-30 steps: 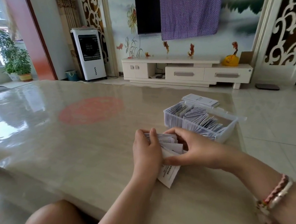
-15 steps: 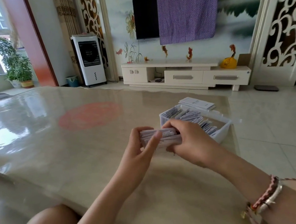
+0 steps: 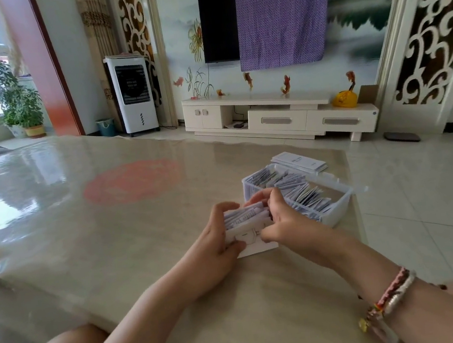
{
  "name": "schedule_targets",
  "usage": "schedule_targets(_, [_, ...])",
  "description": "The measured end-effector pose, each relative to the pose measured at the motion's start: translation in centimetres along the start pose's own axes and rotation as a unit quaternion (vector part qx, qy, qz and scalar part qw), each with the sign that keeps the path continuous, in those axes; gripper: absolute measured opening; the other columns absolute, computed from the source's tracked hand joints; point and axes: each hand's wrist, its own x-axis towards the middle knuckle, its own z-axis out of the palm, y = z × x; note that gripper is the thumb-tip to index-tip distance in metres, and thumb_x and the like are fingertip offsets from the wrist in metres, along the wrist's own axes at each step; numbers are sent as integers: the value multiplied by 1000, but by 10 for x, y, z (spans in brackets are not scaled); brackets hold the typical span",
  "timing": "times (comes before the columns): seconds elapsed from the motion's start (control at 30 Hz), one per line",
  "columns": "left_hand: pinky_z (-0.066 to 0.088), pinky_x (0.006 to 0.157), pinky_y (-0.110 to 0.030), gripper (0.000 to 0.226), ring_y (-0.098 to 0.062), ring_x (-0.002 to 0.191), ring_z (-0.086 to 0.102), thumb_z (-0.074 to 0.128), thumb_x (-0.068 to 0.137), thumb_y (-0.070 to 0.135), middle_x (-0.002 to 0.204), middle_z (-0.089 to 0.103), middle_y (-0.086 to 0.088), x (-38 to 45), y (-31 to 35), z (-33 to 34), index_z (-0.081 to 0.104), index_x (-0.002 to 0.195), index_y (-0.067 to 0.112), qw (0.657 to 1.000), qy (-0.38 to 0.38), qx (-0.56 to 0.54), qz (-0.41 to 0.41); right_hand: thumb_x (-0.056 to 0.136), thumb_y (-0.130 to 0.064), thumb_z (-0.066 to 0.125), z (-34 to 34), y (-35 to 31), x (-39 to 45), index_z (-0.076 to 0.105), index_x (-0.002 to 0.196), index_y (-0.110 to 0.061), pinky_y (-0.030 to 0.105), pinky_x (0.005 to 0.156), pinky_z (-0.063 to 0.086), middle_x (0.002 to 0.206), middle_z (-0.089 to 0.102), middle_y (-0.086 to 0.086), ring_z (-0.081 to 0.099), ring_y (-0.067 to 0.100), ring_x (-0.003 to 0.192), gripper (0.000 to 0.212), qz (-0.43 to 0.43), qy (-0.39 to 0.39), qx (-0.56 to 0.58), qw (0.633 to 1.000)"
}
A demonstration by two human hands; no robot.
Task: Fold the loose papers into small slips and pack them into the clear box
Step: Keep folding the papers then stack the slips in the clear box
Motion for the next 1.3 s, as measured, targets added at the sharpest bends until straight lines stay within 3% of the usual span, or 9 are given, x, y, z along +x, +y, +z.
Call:
schedule_targets(0.2, [51, 74, -26, 33, 0, 80, 61, 71, 77, 6, 90, 67, 14, 4, 3, -5, 57, 99, 25, 998, 56, 40, -5, 83, -10, 70, -13, -8, -7, 59, 103, -29, 20, 78, 51, 95, 63, -11, 60, 0, 87, 30, -63, 32, -244, 967])
schedule_targets(0.37, [42, 59, -13, 32, 2, 68, 57, 76, 72, 8, 75, 65, 13, 11, 23, -4, 58, 82, 33, 995, 68, 76, 0, 77, -25, 76, -22, -26, -12, 62, 97, -29, 23, 74, 45, 94, 57, -10, 56, 5, 85, 25, -113, 40, -397, 910])
schedule_targets(0.57, [55, 71, -23, 37, -2, 77, 66, 78, 74, 10, 87, 70, 9, 54, 66, -5, 58, 101, 25, 998, 68, 15, 2, 77, -21, 78, -81, -48, -13, 65, 89, -26, 30, 70, 56, 90, 66, -10, 62, 6, 80, 19, -106, 56, -365, 923])
schedule_targets(0.73, [53, 89, -25, 48, -12, 105, 61, 75, 78, 6, 113, 61, 7, 93, 78, -7, 51, 117, 19, 999, -28, -27, -38, 79, -17, 77, -133, -43, -16, 63, 91, -21, 25, 80, 55, 93, 69, -7, 65, 7, 89, 18, -98, 130, -248, 955])
schedule_targets(0.87, [54, 73, -33, 36, -26, 92, 63, 46, 86, -9, 108, 66, -4, 119, 78, -3, 65, 105, 16, 997, -37, -10, -70, 80, -19, 77, -170, -36, -12, 64, 96, -21, 28, 75, 54, 94, 67, -7, 64, 14, 87, 20, -76, 209, -272, 936])
schedule_targets(0.93, [51, 69, -35, 31, -25, 80, 62, 50, 88, -3, 102, 66, -3, 134, 79, 8, 71, 97, 19, 997, -59, 32, -48, 81, -20, 76, -181, -28, -8, 64, 97, -20, 26, 70, 53, 94, 66, -8, 63, 10, 83, 21, -60, 222, -318, 920])
schedule_targets(1.03, [49, 89, -35, 12, -16, 96, 59, 67, 86, 18, 100, 64, 9, 156, 79, 34, 74, 94, 25, 984, -119, 121, 45, 81, -18, 76, -190, -13, 0, 63, 95, -19, 31, 72, 55, 93, 67, -5, 63, 9, 81, 19, -45, 233, -327, 915])
schedule_targets(1.13, [39, 91, -27, 20, -8, 102, 43, 71, 83, 33, 100, 54, 13, 170, 88, 61, 71, 103, 29, 965, -181, 173, 80, 82, -18, 73, -191, -2, 7, 62, 93, -20, 37, 73, 55, 88, 66, -6, 62, 10, 79, 16, -43, 252, -329, 909])
schedule_targets(1.3, [35, 82, -18, 27, -7, 99, 52, 61, 88, 36, 95, 51, 18, 180, 87, 87, 65, 114, 27, 943, -238, 215, 86, 85, -18, 68, -192, 10, 9, 60, 94, -22, 36, 68, 54, 88, 64, -7, 61, 9, 77, 13, -21, 284, -326, 901])
